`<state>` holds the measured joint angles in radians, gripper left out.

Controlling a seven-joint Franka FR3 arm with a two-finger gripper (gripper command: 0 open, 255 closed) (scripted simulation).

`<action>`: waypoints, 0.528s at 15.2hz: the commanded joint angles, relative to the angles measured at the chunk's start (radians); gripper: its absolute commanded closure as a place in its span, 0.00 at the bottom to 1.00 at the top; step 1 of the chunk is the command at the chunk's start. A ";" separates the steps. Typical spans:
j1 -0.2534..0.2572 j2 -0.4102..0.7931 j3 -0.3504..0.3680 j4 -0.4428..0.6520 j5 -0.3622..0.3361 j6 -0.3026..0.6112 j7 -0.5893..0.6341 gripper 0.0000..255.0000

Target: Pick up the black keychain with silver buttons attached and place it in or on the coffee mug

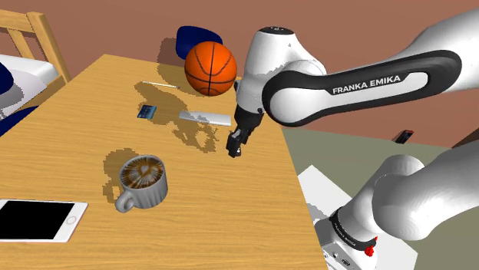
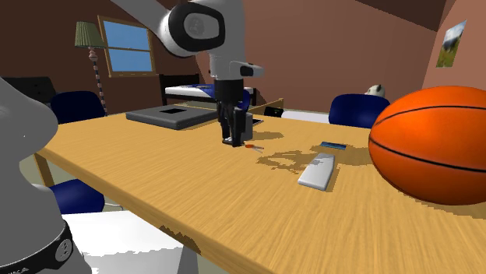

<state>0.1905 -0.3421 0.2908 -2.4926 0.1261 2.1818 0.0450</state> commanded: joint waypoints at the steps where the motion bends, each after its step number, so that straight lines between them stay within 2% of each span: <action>1: 0.001 -0.019 -0.004 0.015 0.002 -0.035 -0.003 1.00; 8: 0.000 -0.056 -0.015 0.081 0.001 -0.137 -0.005 1.00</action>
<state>0.1910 -0.3939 0.2767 -2.4216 0.1272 2.0596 0.0398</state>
